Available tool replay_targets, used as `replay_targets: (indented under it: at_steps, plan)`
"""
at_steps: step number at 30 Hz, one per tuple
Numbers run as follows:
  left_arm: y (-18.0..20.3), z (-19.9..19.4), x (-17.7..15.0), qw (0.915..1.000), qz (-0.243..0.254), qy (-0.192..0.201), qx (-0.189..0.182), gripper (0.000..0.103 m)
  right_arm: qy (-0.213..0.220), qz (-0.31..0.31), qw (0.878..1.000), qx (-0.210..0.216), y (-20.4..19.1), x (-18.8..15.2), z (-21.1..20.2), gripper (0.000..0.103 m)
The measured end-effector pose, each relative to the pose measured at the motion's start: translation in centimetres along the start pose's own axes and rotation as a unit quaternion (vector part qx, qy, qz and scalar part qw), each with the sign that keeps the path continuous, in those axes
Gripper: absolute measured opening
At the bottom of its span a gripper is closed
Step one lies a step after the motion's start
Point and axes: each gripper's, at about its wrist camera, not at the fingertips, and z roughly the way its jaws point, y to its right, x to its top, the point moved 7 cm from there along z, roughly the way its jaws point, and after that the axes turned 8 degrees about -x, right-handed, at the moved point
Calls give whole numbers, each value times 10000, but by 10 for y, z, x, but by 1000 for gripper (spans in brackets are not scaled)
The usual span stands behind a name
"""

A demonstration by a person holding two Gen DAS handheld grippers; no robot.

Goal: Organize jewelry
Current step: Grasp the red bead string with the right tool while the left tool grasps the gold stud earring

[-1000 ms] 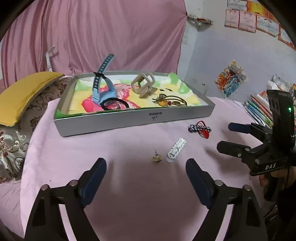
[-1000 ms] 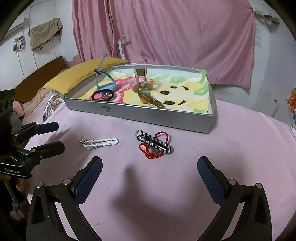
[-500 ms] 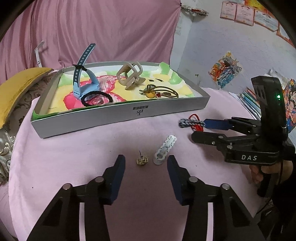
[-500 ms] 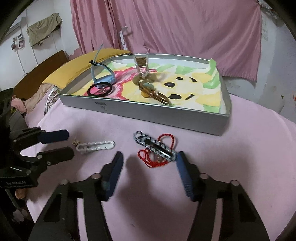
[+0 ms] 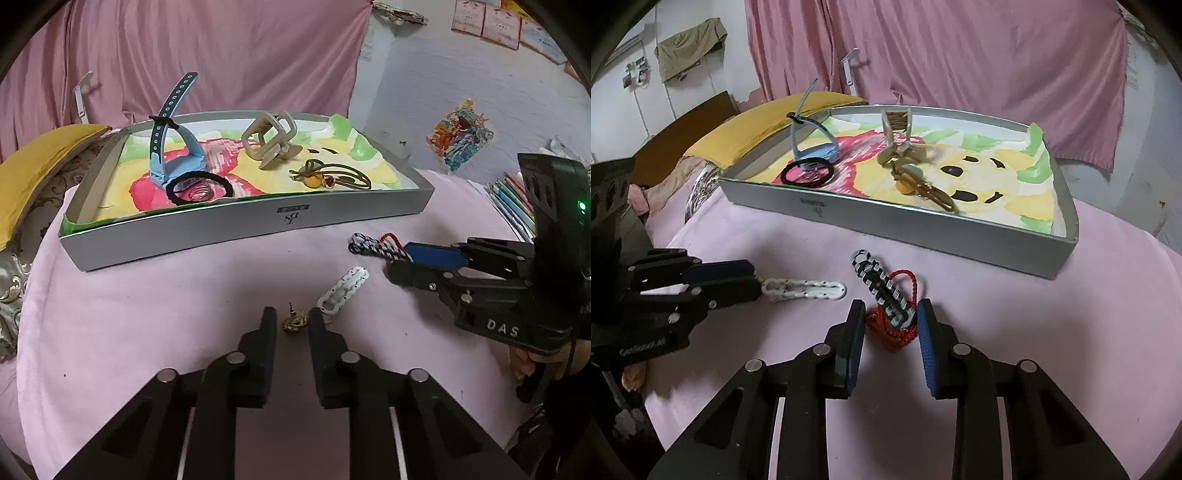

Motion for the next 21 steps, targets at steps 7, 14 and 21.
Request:
replay_targets:
  at_steps: [7, 14, 21]
  plan:
    - [2, -1, -3, 10000, 52, 2, -21, 12, -2, 35, 10000, 23, 1, -11, -10, 24]
    - [7, -4, -10, 9999, 108, 32, -22, 12, -8, 15, 10000, -47, 4, -21, -17, 17]
    - [12, -13, -21, 9999, 42, 115, -64, 12, -9, 16, 10000, -10, 7, -37, -30, 10]
